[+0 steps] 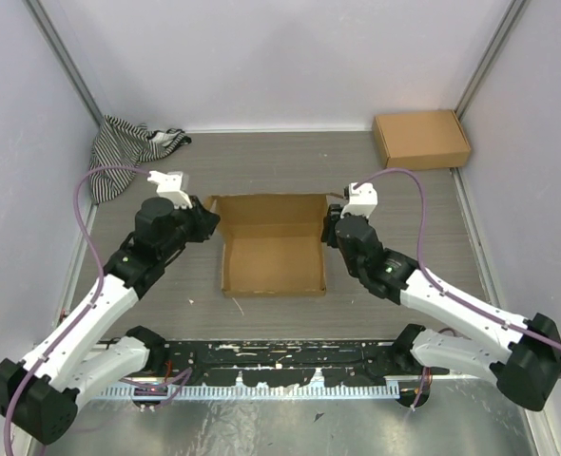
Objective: Fold the paper box
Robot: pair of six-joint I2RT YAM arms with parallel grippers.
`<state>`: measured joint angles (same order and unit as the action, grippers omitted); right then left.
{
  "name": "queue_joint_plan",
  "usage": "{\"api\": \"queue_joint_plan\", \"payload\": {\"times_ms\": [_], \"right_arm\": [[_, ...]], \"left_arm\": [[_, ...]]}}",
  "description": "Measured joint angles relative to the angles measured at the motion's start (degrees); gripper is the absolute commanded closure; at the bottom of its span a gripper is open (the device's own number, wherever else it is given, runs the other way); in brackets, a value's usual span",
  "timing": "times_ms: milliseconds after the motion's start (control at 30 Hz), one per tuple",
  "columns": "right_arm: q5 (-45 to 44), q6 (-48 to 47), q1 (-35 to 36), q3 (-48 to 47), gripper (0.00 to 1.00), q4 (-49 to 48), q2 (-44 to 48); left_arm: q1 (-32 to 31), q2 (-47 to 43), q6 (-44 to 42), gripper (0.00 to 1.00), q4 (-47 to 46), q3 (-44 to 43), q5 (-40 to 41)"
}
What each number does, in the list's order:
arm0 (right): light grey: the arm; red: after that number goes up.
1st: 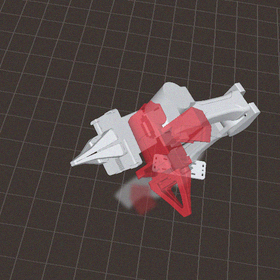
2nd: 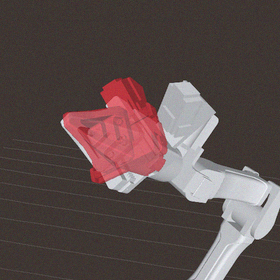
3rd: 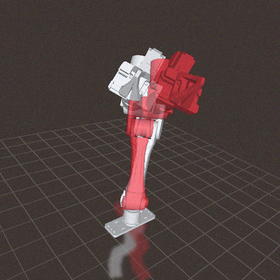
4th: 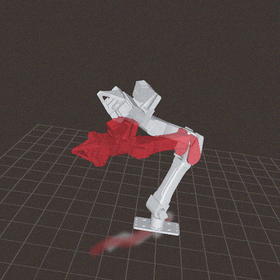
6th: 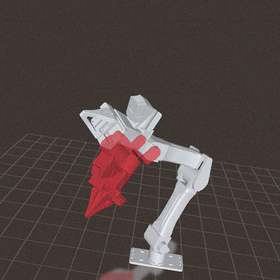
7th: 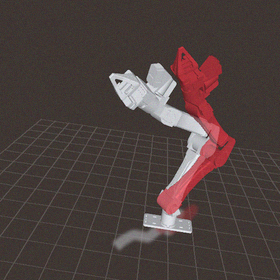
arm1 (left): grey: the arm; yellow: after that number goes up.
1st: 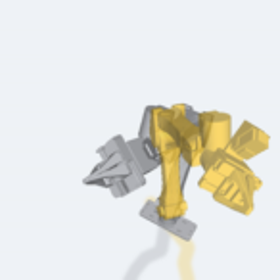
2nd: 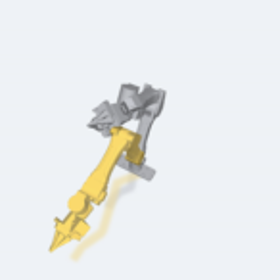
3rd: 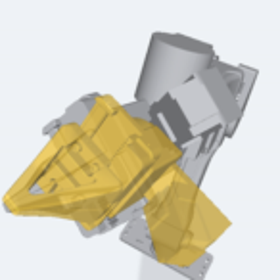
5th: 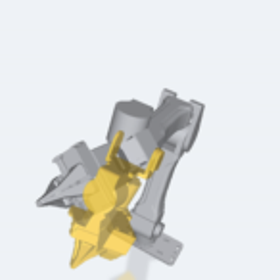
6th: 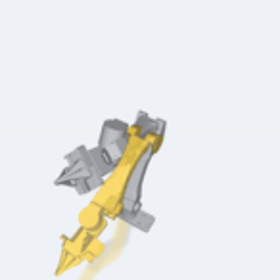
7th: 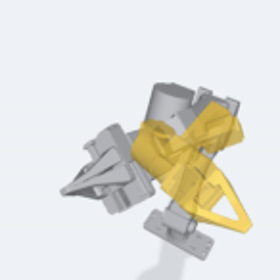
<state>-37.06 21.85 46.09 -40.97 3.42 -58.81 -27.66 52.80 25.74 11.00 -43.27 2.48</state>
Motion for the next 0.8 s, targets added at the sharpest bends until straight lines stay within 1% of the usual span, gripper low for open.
{"api": "queue_joint_plan", "payload": {"times_ms": [167,300,367,467,533,667,800], "right_arm": [[2.62,2.58,0.07,-2.4,0.46,12.04,4.15],[5.42,4.85,0.09,-4.42,0.45,20.37,8.83],[6.36,5.73,0.09,-4.57,0.44,22.97,11.45],[7.61,6.56,0.09,-4.57,0.42,25.44,14.16],[8.13,6.73,0.09,-4.57,0.41,25.86,14.27],[8.59,6.54,0.09,-4.61,0.38,26.12,11.96],[9.16,4.85,0.09,-4.79,0.37,26.67,8.72]], "left_arm": [[-0.15,-5.03,0.02,0.6,4.04,1.73,0.24],[-0.2,-9.14,-0.17,0.58,8.44,2.43,0.28],[-0.2,-10.99,-0.17,0.58,9.86,2.64,0.24],[-0.2,-13.6,-0.17,0.59,10.23,3.98,0.22],[-0.2,-14.12,-0.13,0.6,10.47,4.42,0.22],[-0.2,-12.96,0.13,0.6,10.56,4.52,0.22],[-0.2,-10.56,0.44,0.6,10.54,4.52,0.22]]}}
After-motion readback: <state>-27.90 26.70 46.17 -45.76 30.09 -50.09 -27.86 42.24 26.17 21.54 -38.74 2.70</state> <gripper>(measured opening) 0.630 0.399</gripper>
